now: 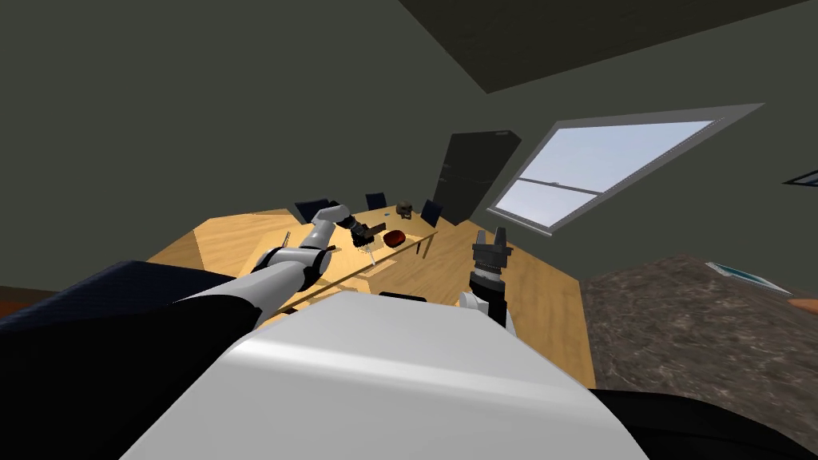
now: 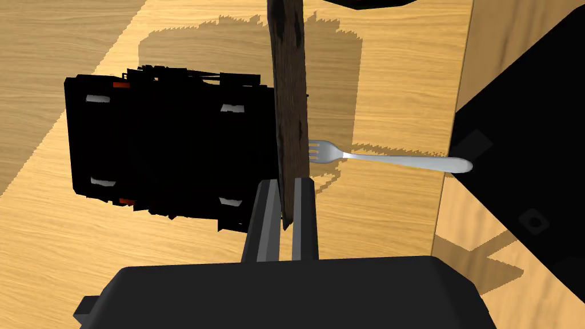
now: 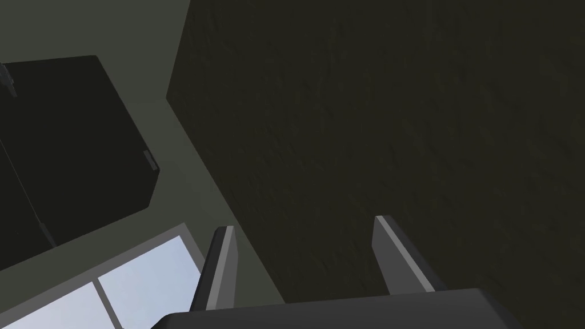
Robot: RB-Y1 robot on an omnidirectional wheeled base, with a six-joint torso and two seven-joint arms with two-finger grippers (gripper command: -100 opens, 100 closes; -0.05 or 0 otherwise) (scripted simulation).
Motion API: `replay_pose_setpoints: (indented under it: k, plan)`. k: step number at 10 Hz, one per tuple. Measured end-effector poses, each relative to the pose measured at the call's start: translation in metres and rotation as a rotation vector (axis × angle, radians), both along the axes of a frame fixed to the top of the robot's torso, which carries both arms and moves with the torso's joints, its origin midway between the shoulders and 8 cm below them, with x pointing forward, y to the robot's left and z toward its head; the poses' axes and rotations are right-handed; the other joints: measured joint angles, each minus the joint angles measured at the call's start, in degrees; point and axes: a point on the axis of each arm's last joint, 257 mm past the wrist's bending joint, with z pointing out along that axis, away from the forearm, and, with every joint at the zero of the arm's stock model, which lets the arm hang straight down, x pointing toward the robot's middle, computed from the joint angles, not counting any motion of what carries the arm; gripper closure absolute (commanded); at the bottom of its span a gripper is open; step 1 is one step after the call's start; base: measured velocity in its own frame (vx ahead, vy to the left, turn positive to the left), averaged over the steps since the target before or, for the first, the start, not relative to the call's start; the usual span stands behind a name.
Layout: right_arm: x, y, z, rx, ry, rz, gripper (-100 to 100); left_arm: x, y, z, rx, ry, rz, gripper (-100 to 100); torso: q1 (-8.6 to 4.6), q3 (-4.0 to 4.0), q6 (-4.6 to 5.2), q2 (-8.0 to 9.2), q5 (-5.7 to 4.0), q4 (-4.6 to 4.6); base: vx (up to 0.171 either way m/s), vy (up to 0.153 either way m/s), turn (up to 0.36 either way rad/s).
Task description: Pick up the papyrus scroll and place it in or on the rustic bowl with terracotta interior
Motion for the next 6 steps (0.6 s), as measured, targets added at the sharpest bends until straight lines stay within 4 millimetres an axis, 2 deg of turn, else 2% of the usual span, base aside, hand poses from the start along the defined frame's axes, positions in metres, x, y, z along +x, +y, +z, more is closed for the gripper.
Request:
replay_pose_setpoints:
  k: [2, 6]
  plan:
    - [0.000, 0.000, 0.000, 0.000, 0.000, 0.000, 0, 0.000, -0.010, 0.009, -0.015, 0.012, -0.015, 100, 0.22, -0.04, -0.04, -0.04, 0.04, -0.04, 0.110, -0.056, -0.026]
    - [0.000, 0.000, 0.000, 0.000, 0.000, 0.000, 0, -0.010, -0.030, 0.014, -0.046, 0.069, -0.037, 100, 0.55, 0.04, -0.07, 0.11, 0.09, -0.03, 0.085, -0.021, -0.029]
